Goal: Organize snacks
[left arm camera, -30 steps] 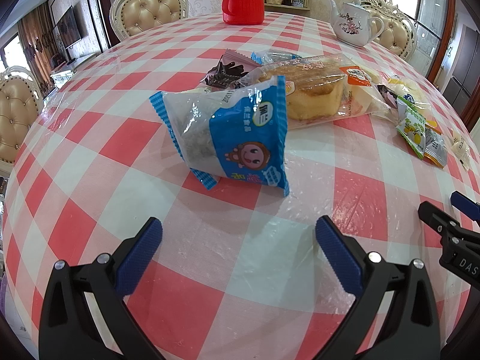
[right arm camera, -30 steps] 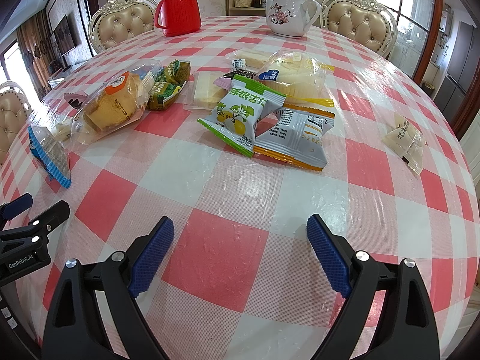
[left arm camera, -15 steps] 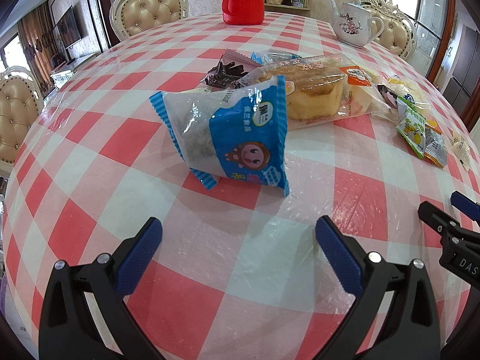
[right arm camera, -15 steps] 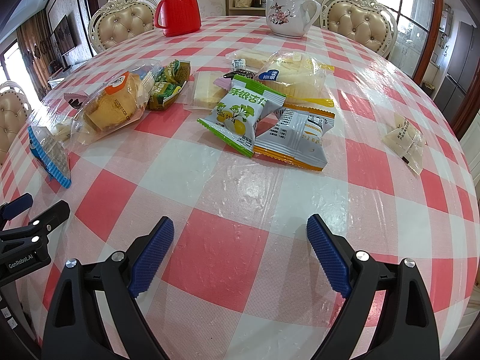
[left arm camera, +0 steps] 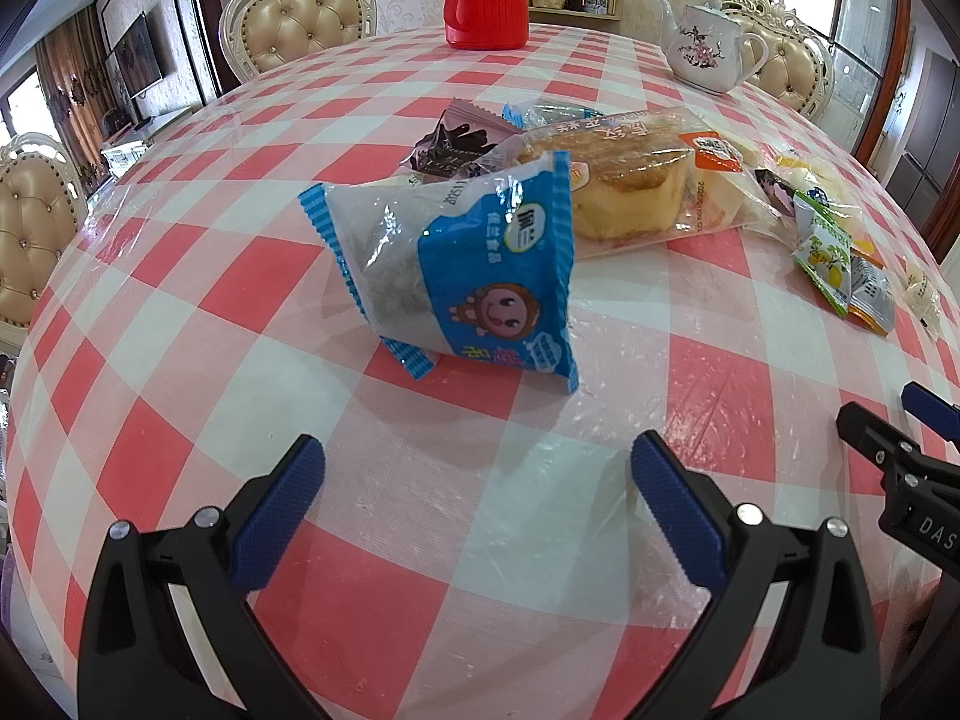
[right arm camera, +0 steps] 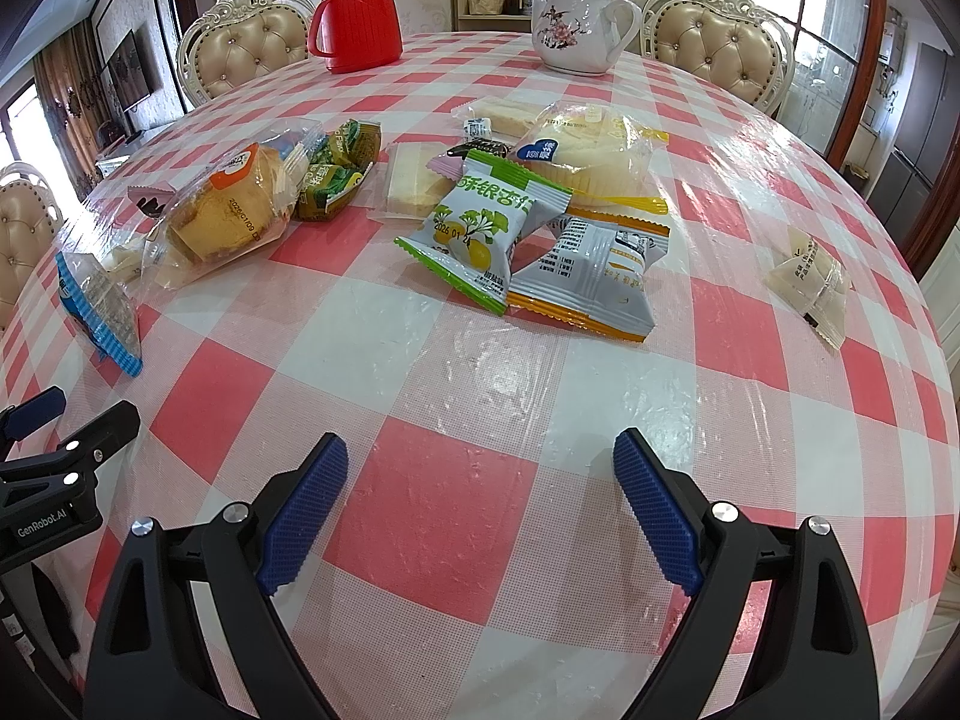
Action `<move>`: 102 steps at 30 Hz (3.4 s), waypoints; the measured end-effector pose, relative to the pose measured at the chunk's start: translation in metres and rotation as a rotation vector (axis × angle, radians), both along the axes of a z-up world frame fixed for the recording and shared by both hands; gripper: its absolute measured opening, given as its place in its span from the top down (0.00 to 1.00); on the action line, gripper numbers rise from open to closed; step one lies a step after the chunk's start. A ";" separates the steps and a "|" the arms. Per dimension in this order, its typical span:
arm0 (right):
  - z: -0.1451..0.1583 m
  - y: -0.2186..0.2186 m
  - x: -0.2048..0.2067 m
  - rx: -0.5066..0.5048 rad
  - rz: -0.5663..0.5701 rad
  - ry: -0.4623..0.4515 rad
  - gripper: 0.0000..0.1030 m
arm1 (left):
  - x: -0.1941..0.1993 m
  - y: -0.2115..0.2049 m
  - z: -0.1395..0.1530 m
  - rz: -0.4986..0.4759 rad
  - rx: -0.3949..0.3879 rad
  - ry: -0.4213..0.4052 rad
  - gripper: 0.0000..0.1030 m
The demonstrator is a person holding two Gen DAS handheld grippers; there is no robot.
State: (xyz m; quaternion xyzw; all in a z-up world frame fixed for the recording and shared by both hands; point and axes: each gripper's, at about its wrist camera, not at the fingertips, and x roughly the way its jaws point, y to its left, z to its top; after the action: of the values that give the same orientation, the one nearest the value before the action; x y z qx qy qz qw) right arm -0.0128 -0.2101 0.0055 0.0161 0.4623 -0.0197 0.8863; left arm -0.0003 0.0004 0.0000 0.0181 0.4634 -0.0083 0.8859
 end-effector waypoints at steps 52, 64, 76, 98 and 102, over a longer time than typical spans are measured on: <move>0.019 -0.157 0.022 0.175 -0.303 -0.191 0.64 | 0.027 0.012 0.029 -0.026 -0.201 -0.215 0.49; 0.026 -0.062 -0.030 0.270 -0.006 -0.266 0.64 | 0.026 0.016 0.031 -0.003 -0.212 -0.214 0.49; 0.026 -0.034 -0.051 0.304 0.046 -0.262 0.64 | -0.001 0.013 0.036 0.018 -0.192 -0.251 0.49; 0.029 0.012 -0.104 0.295 0.145 -0.227 0.64 | -0.084 0.005 0.034 0.011 -0.272 -0.242 0.49; 0.035 0.027 -0.116 0.285 0.181 -0.230 0.64 | -0.103 0.010 0.039 0.005 -0.271 -0.226 0.49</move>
State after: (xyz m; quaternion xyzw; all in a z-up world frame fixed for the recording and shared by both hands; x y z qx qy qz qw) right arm -0.1284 -0.1827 0.0404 0.1018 0.3557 0.1276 0.9202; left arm -0.1033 0.0101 0.0389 -0.1018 0.3554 -0.0665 0.9268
